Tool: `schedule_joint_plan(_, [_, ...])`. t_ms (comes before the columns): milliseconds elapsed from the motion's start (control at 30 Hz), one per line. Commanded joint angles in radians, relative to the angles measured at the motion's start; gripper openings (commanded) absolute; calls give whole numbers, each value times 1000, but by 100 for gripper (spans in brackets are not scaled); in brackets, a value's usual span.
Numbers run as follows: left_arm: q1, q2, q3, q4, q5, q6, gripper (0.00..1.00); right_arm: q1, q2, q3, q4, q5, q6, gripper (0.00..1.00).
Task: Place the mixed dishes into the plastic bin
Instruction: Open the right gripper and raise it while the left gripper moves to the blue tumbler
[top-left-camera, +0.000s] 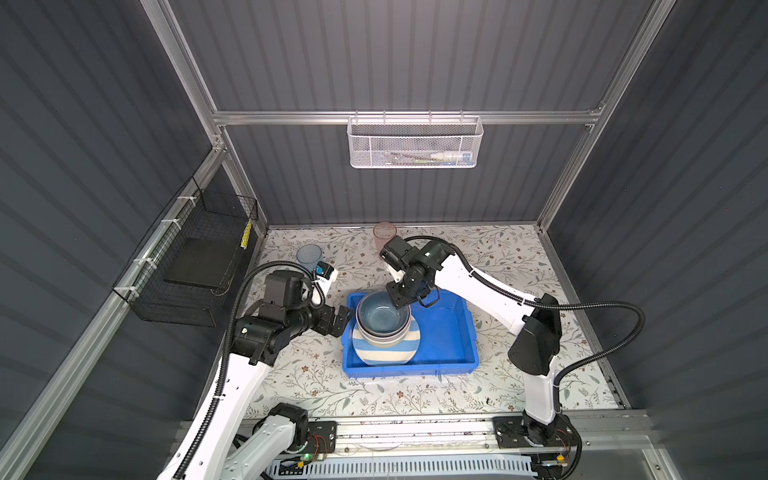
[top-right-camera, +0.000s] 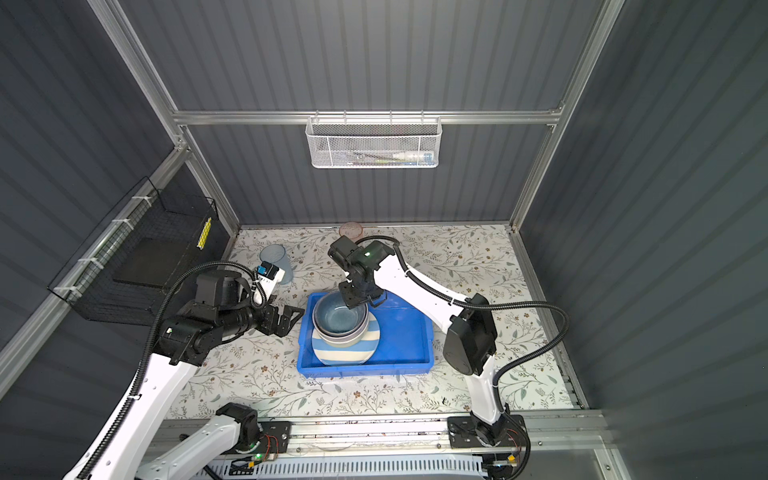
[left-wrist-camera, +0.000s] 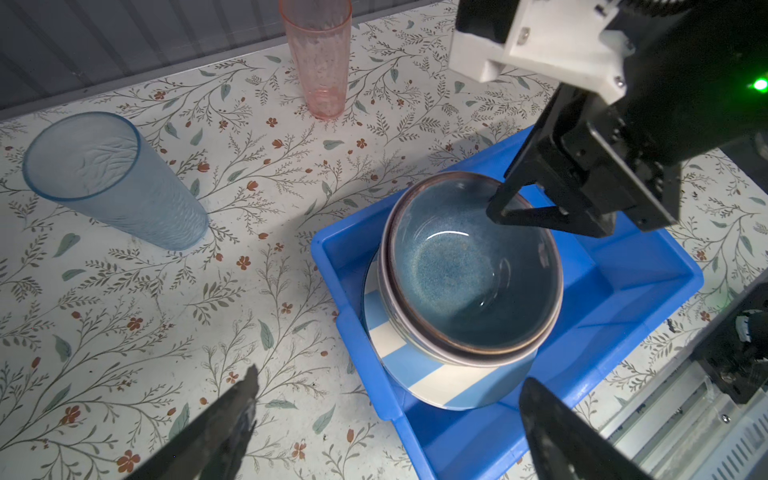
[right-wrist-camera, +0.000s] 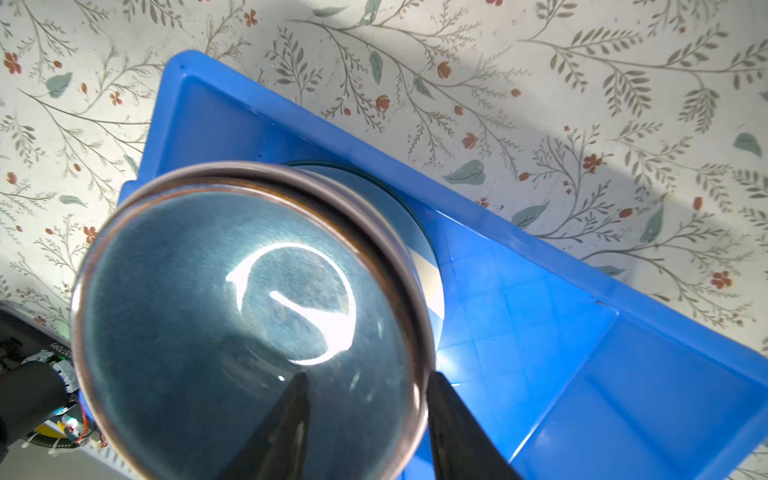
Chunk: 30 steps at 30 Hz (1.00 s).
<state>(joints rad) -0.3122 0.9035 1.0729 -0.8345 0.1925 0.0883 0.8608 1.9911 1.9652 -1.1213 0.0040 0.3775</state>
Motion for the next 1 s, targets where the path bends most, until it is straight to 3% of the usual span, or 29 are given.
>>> schedule_joint_plan(0, [7, 35, 52, -2, -59, -41, 100, 0, -36, -3, -3, 14, 6, 50])
schedule_joint_plan(167, [7, 104, 104, -7, -210, -100, 100, -2, -69, -27, 14, 50, 6, 59])
schedule_joint_plan(333, [7, 247, 212, -72, -357, -142, 100, -27, -158, -154, 102, 56, 19, 68])
schedule_joint_plan(533, [7, 416, 309, -98, -504, -174, 100, -42, -337, -364, 268, 114, -5, 97])
schedule_joint_plan(633, [16, 486, 372, -90, -620, -148, 100, -64, -430, -468, 349, 98, 0, 99])
schedule_joint_plan(800, [107, 596, 457, -65, -607, -125, 98, -87, -552, -602, 448, 87, 17, 99])
schedule_joint_plan(967, [225, 709, 543, -35, -492, -122, 92, -98, -624, -671, 476, 87, 30, 95])
